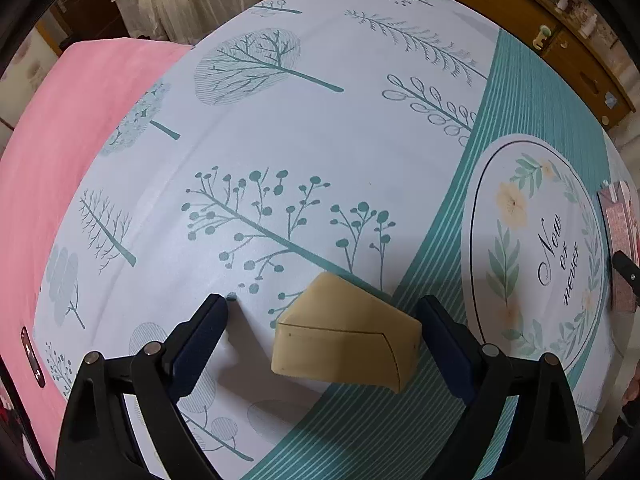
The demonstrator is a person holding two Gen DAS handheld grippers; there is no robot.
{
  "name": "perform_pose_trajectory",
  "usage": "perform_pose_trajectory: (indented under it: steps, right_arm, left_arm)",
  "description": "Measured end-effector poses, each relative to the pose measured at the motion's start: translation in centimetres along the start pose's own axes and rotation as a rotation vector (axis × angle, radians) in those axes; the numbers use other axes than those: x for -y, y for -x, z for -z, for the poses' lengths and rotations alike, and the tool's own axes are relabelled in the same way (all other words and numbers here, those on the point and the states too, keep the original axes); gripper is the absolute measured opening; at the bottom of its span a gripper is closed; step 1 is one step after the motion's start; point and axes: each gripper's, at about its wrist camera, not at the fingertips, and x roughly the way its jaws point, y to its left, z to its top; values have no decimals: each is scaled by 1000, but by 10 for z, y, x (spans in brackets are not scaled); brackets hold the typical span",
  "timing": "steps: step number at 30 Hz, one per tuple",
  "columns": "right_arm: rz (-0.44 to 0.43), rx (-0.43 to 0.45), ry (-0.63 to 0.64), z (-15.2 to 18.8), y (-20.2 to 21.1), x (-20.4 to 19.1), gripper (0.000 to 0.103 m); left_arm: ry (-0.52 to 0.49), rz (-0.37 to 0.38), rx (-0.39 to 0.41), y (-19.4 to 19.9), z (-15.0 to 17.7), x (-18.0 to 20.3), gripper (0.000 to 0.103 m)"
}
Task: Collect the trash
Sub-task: 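Grasp beige sponge with left gripper while right gripper grasps pink strawberry carton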
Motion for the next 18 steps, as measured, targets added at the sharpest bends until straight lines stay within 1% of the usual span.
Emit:
perform_pose_trajectory:
  steps: [6,10,12,13,15,16,17,18]
  right_arm:
    - [3,-26,-21,5,-4,-1,68]
    - [0,-21,-9,10,-4,-5,68]
    - [19,-13,-1,11,-3,-7,60]
    - [23,-8,4,11,-1,-8,52]
    - [3,-15,-2,11,0,-9,52]
    - [-2,-15,-2,12,1,-10,51]
    - [1,-11,1,14,3,-13,51]
    - [4,-7,5,15,5,-15,51]
  left_arm:
    - [-74,46,-32,5,4,1,94]
    - [-85,76,-48,6,3,-3,94]
    - [-81,85,-46,7,3,-5,94]
    - [-79,83,-46,6,3,-5,94]
    - [-76,69,-40,6,3,-7,89]
    - [-78,54,-36,6,2,-9,83]
    - [-82,51,-26,8,3,-9,75]
    - [-86,51,-19,10,4,-11,69]
